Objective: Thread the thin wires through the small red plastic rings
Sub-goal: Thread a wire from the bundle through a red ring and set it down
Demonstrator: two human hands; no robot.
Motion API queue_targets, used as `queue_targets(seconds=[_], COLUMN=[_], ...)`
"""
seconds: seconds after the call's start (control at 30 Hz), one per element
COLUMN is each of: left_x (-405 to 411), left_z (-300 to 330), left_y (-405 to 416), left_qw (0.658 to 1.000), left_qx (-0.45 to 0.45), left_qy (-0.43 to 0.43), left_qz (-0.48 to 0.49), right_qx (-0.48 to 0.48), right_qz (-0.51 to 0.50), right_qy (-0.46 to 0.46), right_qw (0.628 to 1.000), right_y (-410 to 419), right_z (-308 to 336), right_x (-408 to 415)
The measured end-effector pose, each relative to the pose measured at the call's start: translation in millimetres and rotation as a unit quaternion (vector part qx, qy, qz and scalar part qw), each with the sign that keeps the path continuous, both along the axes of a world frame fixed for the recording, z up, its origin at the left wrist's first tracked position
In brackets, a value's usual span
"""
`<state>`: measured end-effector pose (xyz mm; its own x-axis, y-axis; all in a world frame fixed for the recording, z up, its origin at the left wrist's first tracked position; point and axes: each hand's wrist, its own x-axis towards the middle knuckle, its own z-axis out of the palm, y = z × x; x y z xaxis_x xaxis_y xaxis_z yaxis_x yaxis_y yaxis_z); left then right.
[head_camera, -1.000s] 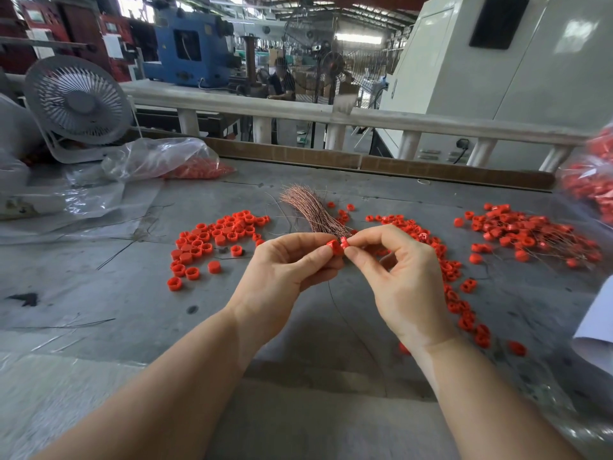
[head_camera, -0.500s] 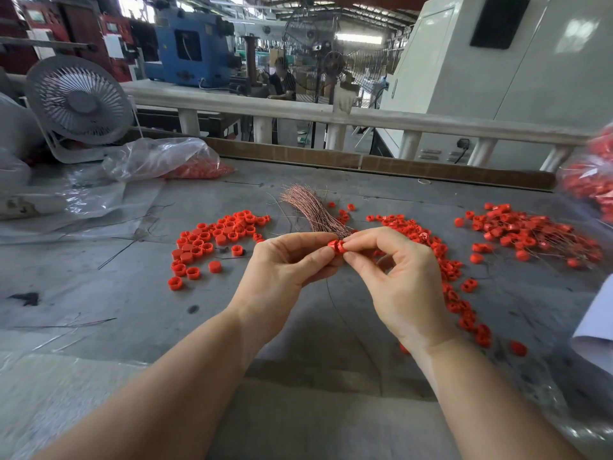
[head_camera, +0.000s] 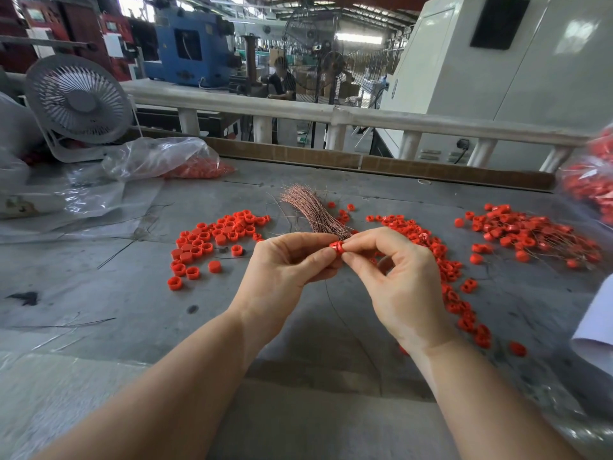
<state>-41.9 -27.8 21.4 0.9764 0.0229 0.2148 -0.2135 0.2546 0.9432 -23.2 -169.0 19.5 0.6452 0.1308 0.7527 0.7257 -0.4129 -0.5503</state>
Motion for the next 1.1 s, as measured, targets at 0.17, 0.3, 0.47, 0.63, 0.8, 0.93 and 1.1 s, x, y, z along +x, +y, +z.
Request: queue_targets(seconds=[0.17,0.3,0.47,0.63,0.8,0.93,1.1], left_x=[0.2,0.3,0.1,-0.9,-1.0,-0.8,-0.5], left_z=[-0.2,-0.1,-0.7,0.8,1.3,0.9,0.9], left_y=[0.6,1.5,1.5,1.7,2.0,2.0,2.6], left_qw=[1.0,1.0,0.999,0.997,0.996,0.996,0.996], left_qx=[-0.001,-0.008,-0.022,-0.055,-0.065,-0.067,-0.07], left_qy=[0.005,0.014,0.027,0.035,0.042,0.046,0.045], left_qz=[-0.001,-0.009,-0.02,-0.032,-0.039,-0.04,-0.042], right_qx=[-0.006,-0.006,-0.003,-0.007,0.008,0.018,0.02], right_qz=[-0.002,-0.002,0.003,0.011,0.015,0.015,0.016], right_qy=[0.005,0.013,0.024,0.033,0.053,0.058,0.06], right_qw=[1.0,1.0,1.0,0.999,0.998,0.998,0.998], right_y=[0.5,0.5,0.4,0.2,1.1,1.5,1.8], right_z=[0.1,0.6,2.0,3.7,4.5,4.6,4.7], right_x=[-0.5,-1.7,-3.1,-4.5,-5.4,-5.4,-5.2])
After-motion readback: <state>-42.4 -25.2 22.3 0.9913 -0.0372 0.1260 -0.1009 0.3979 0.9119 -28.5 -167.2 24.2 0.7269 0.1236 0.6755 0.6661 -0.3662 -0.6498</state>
